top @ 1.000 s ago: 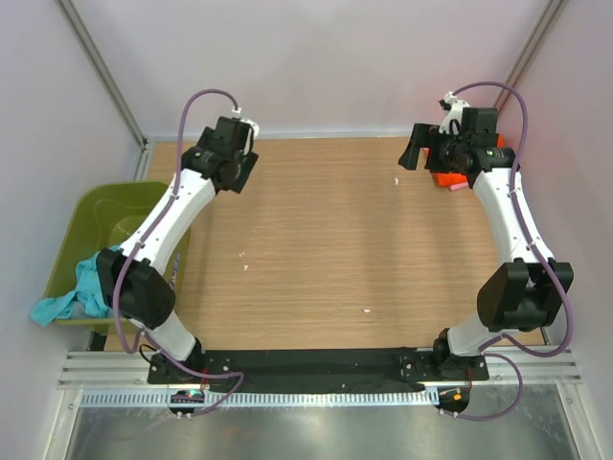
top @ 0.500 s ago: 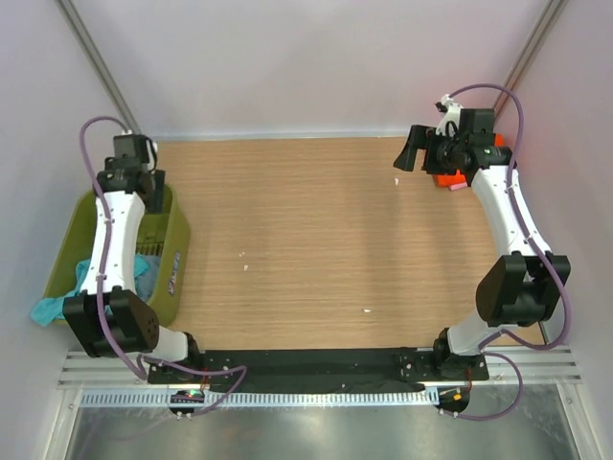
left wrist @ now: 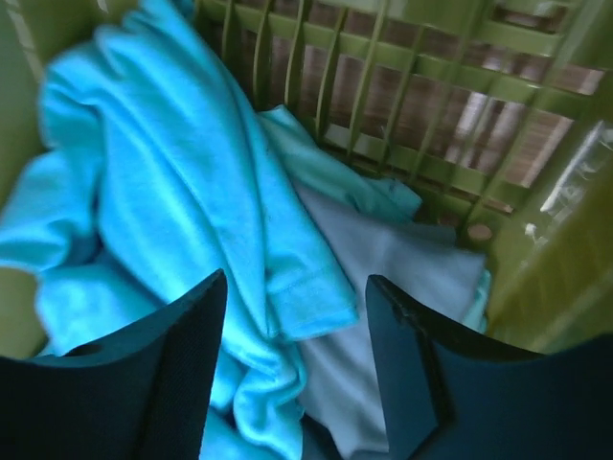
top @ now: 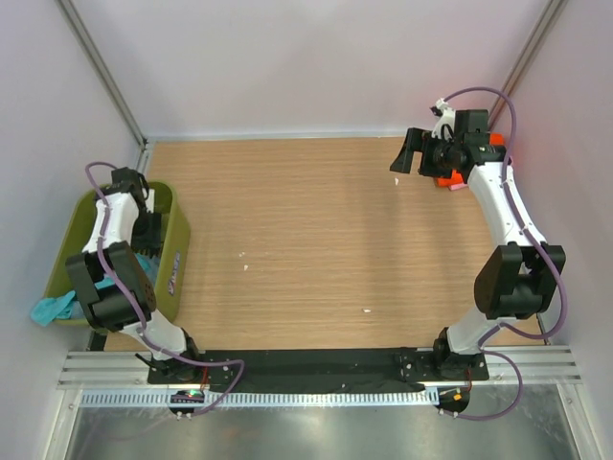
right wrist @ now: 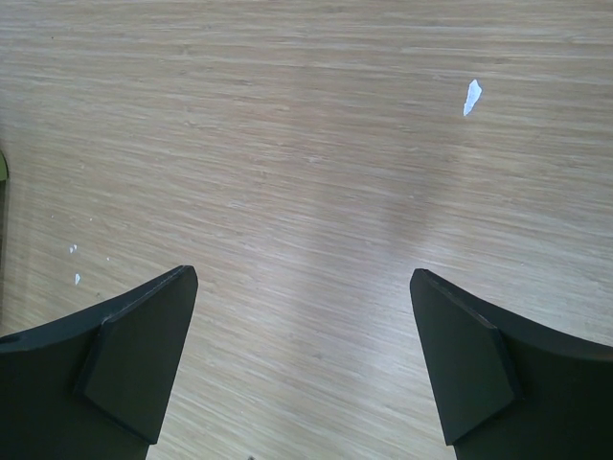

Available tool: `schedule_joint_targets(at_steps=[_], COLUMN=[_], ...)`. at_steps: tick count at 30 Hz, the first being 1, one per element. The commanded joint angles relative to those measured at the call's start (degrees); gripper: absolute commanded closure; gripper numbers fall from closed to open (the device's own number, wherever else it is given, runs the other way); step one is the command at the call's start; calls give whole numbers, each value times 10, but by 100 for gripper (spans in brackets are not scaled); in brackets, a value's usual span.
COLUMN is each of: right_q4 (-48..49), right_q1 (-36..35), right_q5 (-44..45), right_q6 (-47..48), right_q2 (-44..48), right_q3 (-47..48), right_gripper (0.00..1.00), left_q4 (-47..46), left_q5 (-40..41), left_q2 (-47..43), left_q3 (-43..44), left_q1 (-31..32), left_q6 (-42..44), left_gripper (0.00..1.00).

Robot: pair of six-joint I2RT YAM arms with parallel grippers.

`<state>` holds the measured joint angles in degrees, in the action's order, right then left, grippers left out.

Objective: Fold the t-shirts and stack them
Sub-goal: Grab the tshirt from the pile

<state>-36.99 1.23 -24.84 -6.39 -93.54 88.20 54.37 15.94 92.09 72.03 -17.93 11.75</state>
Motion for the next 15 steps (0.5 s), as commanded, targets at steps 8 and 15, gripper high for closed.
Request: schedule_joint_targets(at_steps=[8,15], right_q4=[3,4], right_q1=[2,2], right_q5=[-6,7], right_q6=[0,8], right_q2=[9,22], right_q3=[14,-3], right_gripper=[0,0], left_q4=[-37,-36], left_q5=[-52,-54], left_q2=[77,75], left_q3=[-12,2], left_q1=[-61,-65], left_q6=[-7,-13], left_gripper=[48,94])
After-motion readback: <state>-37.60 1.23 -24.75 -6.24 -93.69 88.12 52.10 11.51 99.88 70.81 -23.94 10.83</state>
